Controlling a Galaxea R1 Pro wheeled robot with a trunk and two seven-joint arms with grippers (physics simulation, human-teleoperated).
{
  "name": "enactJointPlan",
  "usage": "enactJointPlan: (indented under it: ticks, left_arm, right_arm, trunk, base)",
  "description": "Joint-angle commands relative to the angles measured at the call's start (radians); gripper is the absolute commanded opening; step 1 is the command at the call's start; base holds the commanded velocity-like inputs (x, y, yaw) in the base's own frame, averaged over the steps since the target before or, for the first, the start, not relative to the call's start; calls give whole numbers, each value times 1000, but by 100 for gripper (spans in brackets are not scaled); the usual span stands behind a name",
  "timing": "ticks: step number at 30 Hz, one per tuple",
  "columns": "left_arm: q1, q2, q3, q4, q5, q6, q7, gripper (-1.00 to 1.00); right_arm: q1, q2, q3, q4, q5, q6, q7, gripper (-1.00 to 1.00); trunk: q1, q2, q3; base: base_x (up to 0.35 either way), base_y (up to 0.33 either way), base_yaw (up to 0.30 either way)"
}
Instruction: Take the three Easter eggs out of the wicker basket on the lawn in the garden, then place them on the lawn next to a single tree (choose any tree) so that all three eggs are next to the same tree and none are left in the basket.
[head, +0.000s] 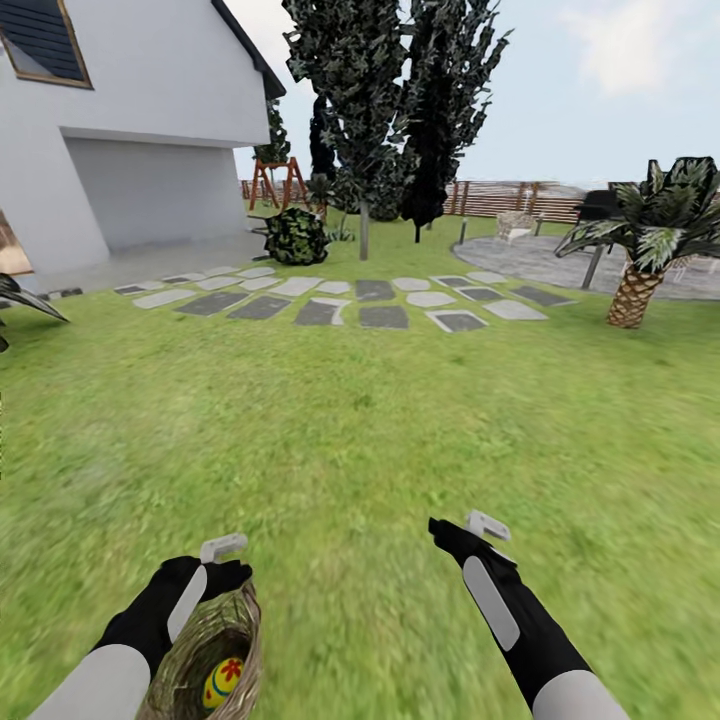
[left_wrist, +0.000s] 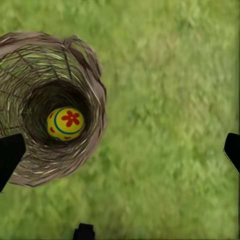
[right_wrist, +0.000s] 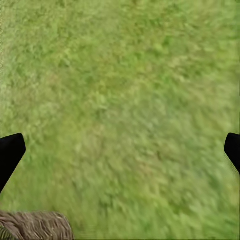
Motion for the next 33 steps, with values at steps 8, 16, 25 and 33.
enactJointPlan:
  ticks: [8, 16, 25, 33]
  left_arm:
    - [-1, 0, 1, -1, 10, 6, 5, 100]
    - [-1, 0, 1, -1, 10, 6, 5, 100]
    - [-1, 0, 1, -1, 12, 6, 5, 100]
    - [-1, -1, 1, -1, 12, 6, 5, 100]
  right_arm:
    - [-1, -1, 2, -2, -8, 2, -8, 100]
    - [-1, -1, 2, -2, -8, 2, -8, 100]
    - [-1, -1, 2, -2, -8, 1, -8, 100]
    - [-1, -1, 2, -1, -8, 1, -8, 100]
  trunk:
    - [1, -2, -2]
    - [1, -2, -2]
    - [1, -2, -2]
    - [1, -2, -2]
  base:
    - [208, -251, 250]
    - [184, -175, 282]
    - [51, -11, 283]
    - [1, 30, 283]
